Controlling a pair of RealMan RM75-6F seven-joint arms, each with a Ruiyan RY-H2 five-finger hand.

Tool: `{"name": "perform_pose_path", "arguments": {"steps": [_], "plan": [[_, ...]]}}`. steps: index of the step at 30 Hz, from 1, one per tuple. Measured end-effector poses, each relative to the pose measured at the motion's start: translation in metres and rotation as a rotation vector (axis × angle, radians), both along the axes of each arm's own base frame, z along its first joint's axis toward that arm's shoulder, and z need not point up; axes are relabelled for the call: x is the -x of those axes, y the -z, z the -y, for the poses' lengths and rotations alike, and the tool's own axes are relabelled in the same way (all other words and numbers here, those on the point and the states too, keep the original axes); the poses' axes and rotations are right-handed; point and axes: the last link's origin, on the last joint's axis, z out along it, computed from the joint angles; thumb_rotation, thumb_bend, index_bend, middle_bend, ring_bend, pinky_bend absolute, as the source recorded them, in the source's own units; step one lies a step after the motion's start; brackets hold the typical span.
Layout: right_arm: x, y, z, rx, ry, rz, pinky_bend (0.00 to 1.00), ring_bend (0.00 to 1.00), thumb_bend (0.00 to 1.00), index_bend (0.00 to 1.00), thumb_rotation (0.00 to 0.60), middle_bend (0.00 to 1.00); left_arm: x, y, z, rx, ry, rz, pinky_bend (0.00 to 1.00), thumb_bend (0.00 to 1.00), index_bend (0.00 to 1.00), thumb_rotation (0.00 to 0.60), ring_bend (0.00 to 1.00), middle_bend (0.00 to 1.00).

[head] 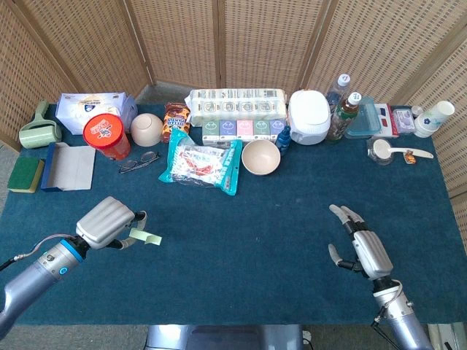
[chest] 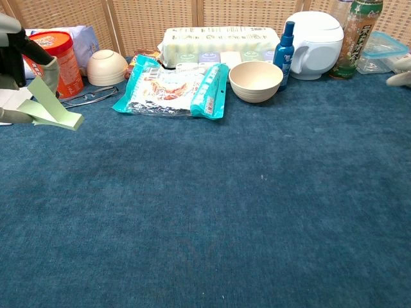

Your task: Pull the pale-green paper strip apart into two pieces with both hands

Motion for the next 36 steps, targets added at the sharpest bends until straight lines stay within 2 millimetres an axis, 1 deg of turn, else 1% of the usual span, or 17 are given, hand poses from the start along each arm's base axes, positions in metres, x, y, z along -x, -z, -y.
{"name": "perform_pose_path", "arguments": {"steps": [3, 12, 15, 16, 18, 21, 23, 24, 25, 26, 30, 35, 36], "plan": [[-0.008, 0.005, 0.002, -0.029, -0.024, 0.025, 0.12, 0.07, 0.49, 0.00, 0.600, 0.16, -0.003, 0.002, -0.003, 0.022, 0.022, -0.029, 1.00, 0.35, 0.74, 0.600, 1.00, 1.00], [-0.031, 0.020, 0.008, -0.102, -0.075, 0.121, 0.13, 0.08, 0.49, 0.00, 0.600, 0.17, -0.025, 0.009, -0.015, 0.064, 0.114, -0.083, 1.00, 0.35, 0.74, 0.600, 1.00, 1.00], [-0.038, 0.023, 0.011, -0.116, -0.086, 0.156, 0.18, 0.11, 0.49, 0.00, 0.600, 0.18, -0.034, 0.012, -0.018, 0.075, 0.139, -0.088, 1.00, 0.35, 0.74, 0.600, 1.00, 1.00], [-0.041, 0.025, 0.012, -0.120, -0.090, 0.171, 0.20, 0.13, 0.49, 0.00, 0.600, 0.19, -0.038, 0.013, -0.019, 0.080, 0.152, -0.091, 1.00, 0.35, 0.74, 0.600, 1.00, 1.00], [-0.048, 0.029, 0.017, -0.128, -0.106, 0.205, 0.26, 0.19, 0.49, 0.00, 0.600, 0.22, -0.046, 0.015, -0.022, 0.087, 0.172, -0.097, 1.00, 0.35, 0.74, 0.600, 1.00, 1.00], [-0.056, 0.033, 0.022, -0.133, -0.127, 0.236, 0.39, 0.33, 0.49, 0.00, 0.600, 0.30, -0.056, 0.016, -0.024, 0.093, 0.196, -0.103, 1.00, 0.35, 0.74, 0.600, 1.00, 1.00], [-0.059, 0.034, 0.025, -0.134, -0.133, 0.251, 0.53, 0.50, 0.49, 0.00, 0.600, 0.40, -0.061, 0.016, -0.026, 0.093, 0.207, -0.106, 1.00, 0.35, 0.74, 0.600, 1.00, 1.00], [-0.061, 0.036, 0.026, -0.133, -0.138, 0.264, 0.58, 0.55, 0.49, 0.00, 0.600, 0.44, -0.063, 0.015, -0.027, 0.093, 0.209, -0.108, 1.00, 0.35, 0.74, 0.600, 1.00, 1.00], [-0.063, 0.036, 0.028, -0.132, -0.140, 0.274, 0.64, 0.63, 0.49, 0.00, 0.600, 0.50, -0.065, 0.015, -0.029, 0.092, 0.211, -0.111, 1.00, 0.35, 0.74, 0.600, 1.00, 1.00], [-0.064, 0.037, 0.029, -0.132, -0.143, 0.283, 0.68, 0.68, 0.49, 0.00, 0.600, 0.55, -0.067, 0.015, -0.030, 0.091, 0.213, -0.113, 1.00, 0.35, 0.74, 0.600, 1.00, 1.00], [-0.068, 0.041, 0.034, -0.127, -0.157, 0.301, 0.78, 0.78, 0.49, 0.02, 0.600, 0.66, -0.073, 0.013, -0.035, 0.085, 0.214, -0.117, 1.00, 0.35, 0.74, 0.600, 1.00, 1.00], [-0.072, 0.044, 0.037, -0.109, -0.169, 0.291, 0.92, 0.92, 0.48, 0.09, 0.600, 0.79, -0.078, 0.015, -0.042, 0.085, 0.207, -0.129, 1.00, 0.35, 0.74, 0.600, 1.00, 1.00], [-0.073, 0.045, 0.038, -0.107, -0.173, 0.289, 0.94, 0.93, 0.48, 0.10, 0.600, 0.80, -0.079, 0.015, -0.043, 0.086, 0.205, -0.129, 1.00, 0.35, 0.74, 0.600, 1.00, 1.00]]}}
